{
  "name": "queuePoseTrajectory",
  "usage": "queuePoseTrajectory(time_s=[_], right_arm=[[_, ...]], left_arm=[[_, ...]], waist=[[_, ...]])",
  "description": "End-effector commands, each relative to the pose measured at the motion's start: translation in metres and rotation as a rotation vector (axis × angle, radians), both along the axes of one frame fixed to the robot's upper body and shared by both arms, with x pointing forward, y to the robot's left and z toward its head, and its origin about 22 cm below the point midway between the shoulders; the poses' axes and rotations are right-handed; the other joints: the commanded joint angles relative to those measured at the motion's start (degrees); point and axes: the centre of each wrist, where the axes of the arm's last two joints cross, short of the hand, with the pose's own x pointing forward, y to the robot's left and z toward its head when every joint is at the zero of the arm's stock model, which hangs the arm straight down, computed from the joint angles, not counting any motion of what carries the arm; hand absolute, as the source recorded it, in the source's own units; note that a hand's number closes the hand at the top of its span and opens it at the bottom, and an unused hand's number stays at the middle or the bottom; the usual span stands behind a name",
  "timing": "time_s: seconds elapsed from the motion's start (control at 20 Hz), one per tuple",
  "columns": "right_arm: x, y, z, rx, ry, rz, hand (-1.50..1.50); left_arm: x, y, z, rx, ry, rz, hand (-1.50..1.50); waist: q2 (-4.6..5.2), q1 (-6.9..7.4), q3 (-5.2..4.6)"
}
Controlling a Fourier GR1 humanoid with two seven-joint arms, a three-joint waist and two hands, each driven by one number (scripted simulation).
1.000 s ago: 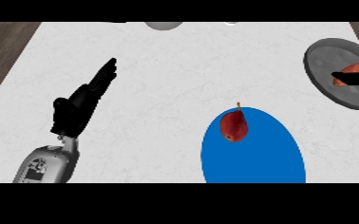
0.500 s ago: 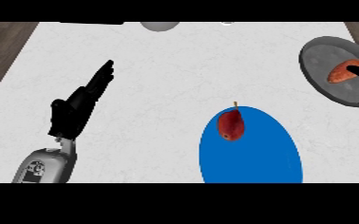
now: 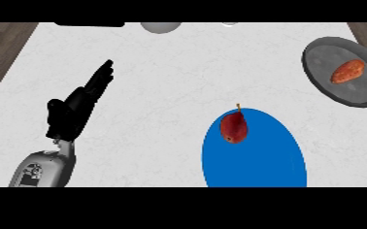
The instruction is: Pick the sweet potato from the plate and place it in the pan
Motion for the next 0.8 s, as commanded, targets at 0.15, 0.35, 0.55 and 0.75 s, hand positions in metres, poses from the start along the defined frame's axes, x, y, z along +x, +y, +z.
queuePoseTrajectory(time_s=[0.15, 0.35, 0.55, 0.75], right_arm=[[-0.036, -0.003, -0.037, 0.004, -0.060, 0.028, -1.50], [-0.046, -0.001, -0.049, 0.028, -0.052, 0.050, -1.50], [-0.071, -0.001, -0.070, 0.014, -0.087, 0.068, -1.50], [-0.071, 0.015, -0.088, -0.013, -0.060, 0.065, -1.50]], left_arm=[[0.002, 0.003, -0.009, -0.009, 0.004, 0.011, 0.00], [-0.024, 0.009, -0.024, 0.019, 0.007, 0.017, 0.00], [-0.009, 0.008, -0.003, 0.006, 0.015, 0.014, 0.00], [-0.001, 0.013, -0.011, 0.002, 0.017, 0.032, 0.00]], waist=[[-0.31, -0.68, -0.13], [-0.62, -0.64, -0.21], [-0.81, -1.31, -0.25], [-0.81, -1.36, -0.27]])
